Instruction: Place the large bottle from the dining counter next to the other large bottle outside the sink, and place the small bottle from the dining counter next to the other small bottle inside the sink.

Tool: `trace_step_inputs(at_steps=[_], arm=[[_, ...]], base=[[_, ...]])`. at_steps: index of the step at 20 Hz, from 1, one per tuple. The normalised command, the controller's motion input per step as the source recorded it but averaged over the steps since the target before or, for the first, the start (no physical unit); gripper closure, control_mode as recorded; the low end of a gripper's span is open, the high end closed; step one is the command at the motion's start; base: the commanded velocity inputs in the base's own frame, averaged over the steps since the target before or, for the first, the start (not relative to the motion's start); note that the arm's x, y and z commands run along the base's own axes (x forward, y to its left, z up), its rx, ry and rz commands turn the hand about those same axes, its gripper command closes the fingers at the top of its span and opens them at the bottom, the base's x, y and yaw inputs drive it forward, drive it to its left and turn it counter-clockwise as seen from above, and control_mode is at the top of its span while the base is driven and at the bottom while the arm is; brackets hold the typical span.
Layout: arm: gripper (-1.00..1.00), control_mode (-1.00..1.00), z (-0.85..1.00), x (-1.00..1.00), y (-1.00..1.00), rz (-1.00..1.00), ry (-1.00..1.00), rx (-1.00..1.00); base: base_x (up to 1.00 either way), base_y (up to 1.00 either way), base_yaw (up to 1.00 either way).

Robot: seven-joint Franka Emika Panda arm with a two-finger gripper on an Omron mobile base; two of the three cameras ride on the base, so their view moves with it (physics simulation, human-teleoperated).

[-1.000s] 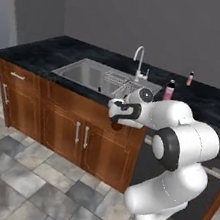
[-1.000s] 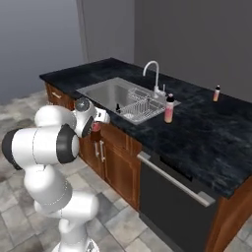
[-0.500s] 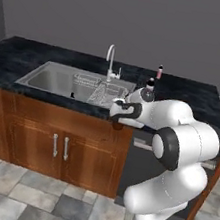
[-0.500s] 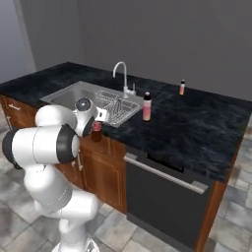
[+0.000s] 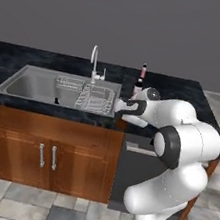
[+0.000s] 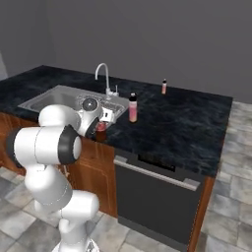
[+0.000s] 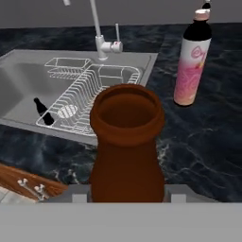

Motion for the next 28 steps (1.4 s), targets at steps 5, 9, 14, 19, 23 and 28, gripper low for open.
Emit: trace_step_inputs(at_steps=[5, 9, 14, 19, 23, 28], arm=[[1.00, 1.00, 0.00, 0.00, 0.00, 0.00, 0.00, 0.00], [1.00, 1.00, 0.00, 0.00, 0.00, 0.00, 0.00, 0.00], [1.00, 1.00, 0.00, 0.00, 0.00, 0.00, 0.00, 0.00], [1.00, 1.00, 0.00, 0.00, 0.00, 0.00, 0.00, 0.00], [1.00, 1.00, 0.00, 0.00, 0.00, 0.00, 0.00, 0.00], [1.00, 1.00, 0.00, 0.00, 0.00, 0.00, 0.00, 0.00]], base=[[0.60, 0.40, -0.20], [0.40, 0.44, -0.19], [0.04, 0.15, -0.16], [0.02, 0.00, -0.20], [0.19, 0.08, -0.24], [0.22, 0.20, -0.23]])
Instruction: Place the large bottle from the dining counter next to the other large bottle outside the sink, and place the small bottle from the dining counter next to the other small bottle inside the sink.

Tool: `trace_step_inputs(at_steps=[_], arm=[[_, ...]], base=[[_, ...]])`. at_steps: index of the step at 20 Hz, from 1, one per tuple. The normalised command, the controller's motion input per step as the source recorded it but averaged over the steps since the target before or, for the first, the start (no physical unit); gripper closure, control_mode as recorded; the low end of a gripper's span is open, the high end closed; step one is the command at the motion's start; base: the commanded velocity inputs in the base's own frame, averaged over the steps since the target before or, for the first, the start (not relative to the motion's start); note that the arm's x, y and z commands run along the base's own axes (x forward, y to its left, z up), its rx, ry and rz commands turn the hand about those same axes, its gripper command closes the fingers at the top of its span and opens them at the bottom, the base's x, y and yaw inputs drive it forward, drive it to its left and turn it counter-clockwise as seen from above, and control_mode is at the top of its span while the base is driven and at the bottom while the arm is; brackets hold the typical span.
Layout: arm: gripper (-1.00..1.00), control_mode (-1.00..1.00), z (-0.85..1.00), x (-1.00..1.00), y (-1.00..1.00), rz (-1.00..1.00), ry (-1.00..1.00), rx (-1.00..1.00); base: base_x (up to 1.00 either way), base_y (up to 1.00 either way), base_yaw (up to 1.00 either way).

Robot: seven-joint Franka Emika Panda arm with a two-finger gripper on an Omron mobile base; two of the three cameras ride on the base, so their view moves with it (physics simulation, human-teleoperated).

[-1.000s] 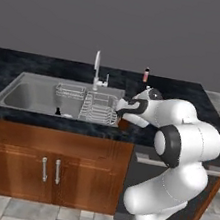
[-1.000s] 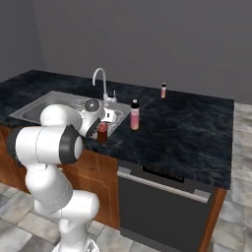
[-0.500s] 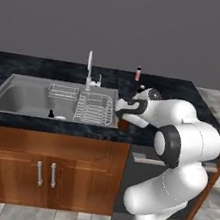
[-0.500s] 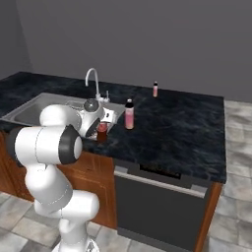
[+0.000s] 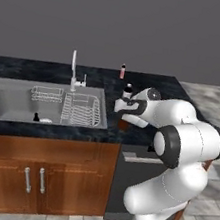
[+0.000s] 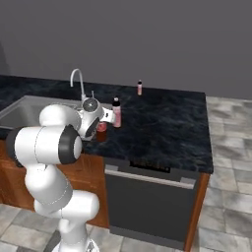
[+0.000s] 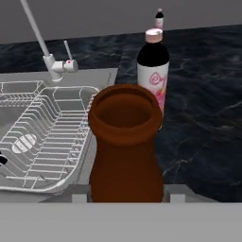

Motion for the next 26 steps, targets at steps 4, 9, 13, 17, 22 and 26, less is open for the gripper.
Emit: trace_step_inputs(at_steps=[4, 9, 13, 17, 22, 26], arm=[[1.00, 1.00, 0.00, 0.00, 0.00, 0.00, 0.00, 0.00], [1.00, 1.00, 0.00, 0.00, 0.00, 0.00, 0.00, 0.00], [1.00, 1.00, 0.00, 0.00, 0.00, 0.00, 0.00, 0.00], [1.00, 1.00, 0.00, 0.00, 0.00, 0.00, 0.00, 0.00], [1.00, 1.00, 0.00, 0.00, 0.00, 0.00, 0.00, 0.00], [1.00, 1.00, 0.00, 0.00, 0.00, 0.00, 0.00, 0.00]], base=[[0.28, 0.34, -0.20], [0.34, 0.51, -0.17], [0.30, 0.56, -0.14], [0.20, 0.26, -0.12], [0.18, 0.02, -0.07], [0.20, 0.00, -0.04]])
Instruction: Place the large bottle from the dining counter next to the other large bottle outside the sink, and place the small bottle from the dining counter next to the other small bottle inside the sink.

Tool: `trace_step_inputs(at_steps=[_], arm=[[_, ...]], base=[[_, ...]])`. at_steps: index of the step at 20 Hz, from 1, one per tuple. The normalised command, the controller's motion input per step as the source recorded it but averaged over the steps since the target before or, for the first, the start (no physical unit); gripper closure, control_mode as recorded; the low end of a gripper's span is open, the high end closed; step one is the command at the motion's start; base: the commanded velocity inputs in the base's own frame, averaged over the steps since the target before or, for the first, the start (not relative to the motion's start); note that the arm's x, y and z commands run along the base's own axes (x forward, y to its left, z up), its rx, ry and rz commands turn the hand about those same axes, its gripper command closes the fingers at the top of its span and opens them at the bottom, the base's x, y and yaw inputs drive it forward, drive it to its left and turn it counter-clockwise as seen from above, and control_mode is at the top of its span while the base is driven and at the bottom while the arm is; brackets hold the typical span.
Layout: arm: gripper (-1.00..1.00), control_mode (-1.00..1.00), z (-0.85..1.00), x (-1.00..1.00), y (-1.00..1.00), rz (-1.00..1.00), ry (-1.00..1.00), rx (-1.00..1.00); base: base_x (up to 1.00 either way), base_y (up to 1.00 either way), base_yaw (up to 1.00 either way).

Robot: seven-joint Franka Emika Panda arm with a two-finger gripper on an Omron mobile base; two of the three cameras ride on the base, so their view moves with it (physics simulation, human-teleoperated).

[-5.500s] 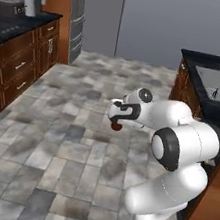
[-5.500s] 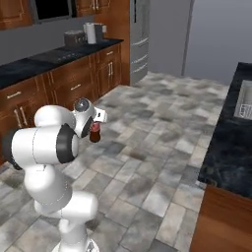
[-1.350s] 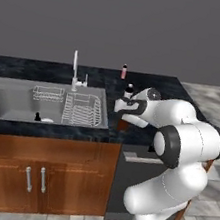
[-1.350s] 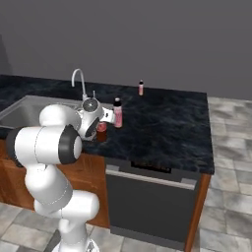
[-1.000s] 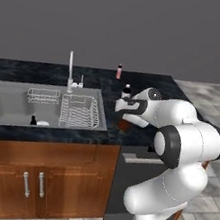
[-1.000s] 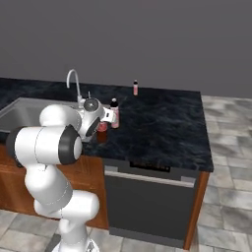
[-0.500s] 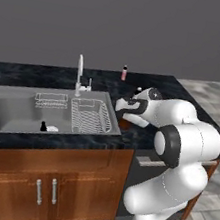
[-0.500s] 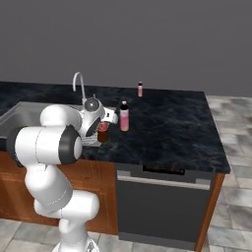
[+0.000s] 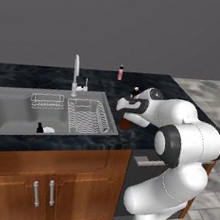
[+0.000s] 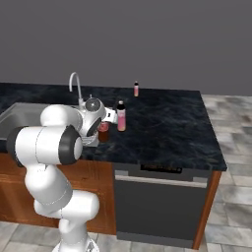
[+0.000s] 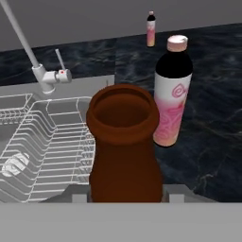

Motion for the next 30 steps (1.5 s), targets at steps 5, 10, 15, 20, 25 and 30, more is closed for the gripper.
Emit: trace_step_inputs(at_steps=[5, 10, 15, 20, 25, 30], arm=[[1.00, 1.00, 0.00, 0.00, 0.00, 0.00, 0.00, 0.00], [1.00, 1.00, 0.00, 0.00, 0.00, 0.00, 0.00, 0.00], [1.00, -1.00, -0.04, 0.01, 0.00, 0.00, 0.00, 0.00], [1.00, -1.00, -0.12, 0.14, 0.00, -0.01, 0.00, 0.00], [1.00, -1.00, -0.12, 0.30, 0.00, -0.04, 0.00, -0.02], [1.00, -1.00, -0.12, 0.27, 0.00, -0.05, 0.00, -0.01]], base=[[0.12, 0.00, -0.01], [0.06, 0.00, 0.00], [0.04, 0.00, 0.00], [0.00, 0.00, 0.00], [0.00, 0.00, 0.00], [0.00, 0.00, 0.00]])
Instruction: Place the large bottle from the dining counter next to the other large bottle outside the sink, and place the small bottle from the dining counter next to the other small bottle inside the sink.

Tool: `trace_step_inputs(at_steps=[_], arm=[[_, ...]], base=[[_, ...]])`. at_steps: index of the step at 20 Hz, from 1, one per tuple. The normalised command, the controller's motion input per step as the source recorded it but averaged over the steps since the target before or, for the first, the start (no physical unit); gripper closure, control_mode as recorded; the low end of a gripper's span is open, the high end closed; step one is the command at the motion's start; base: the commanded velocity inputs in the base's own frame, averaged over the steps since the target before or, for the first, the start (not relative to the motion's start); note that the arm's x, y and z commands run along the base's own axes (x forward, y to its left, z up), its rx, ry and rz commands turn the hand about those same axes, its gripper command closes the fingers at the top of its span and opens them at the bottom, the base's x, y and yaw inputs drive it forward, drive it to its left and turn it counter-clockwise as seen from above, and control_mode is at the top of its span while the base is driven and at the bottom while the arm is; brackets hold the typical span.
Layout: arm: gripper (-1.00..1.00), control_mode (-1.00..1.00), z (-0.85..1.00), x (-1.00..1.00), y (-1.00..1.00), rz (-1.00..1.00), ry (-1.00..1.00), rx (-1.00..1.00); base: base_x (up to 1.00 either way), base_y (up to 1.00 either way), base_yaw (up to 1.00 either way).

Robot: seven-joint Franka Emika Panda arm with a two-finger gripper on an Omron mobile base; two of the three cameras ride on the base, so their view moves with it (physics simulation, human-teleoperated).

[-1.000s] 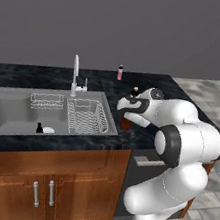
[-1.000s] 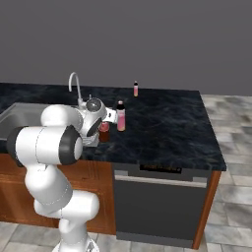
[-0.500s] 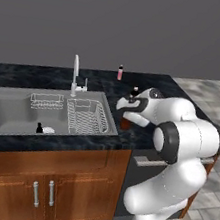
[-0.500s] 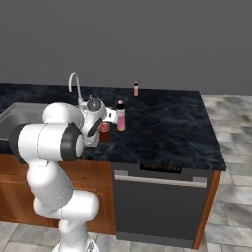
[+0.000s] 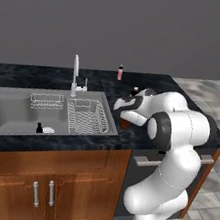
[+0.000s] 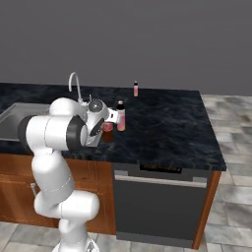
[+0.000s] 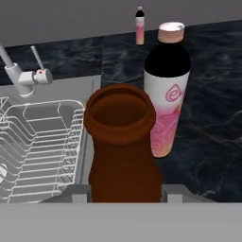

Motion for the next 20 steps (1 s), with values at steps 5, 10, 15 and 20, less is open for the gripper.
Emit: trace_step_inputs(at_steps=[5, 10, 15, 20], arm=[[1.00, -1.00, -0.20, 0.11, 0.00, -0.03, 0.00, -0.01], [1.00, -1.00, -0.24, 0.08, 0.00, -0.01, 0.00, -0.01], [1.00, -1.00, -0.24, 0.16, 0.00, -0.02, 0.00, -0.01], [1.00, -1.00, -0.26, 0.18, 0.00, -0.01, 0.00, 0.00]], base=[[0.00, 0.00, 0.00], [0.00, 0.00, 0.00], [0.00, 0.00, 0.00], [0.00, 0.00, 0.00]])
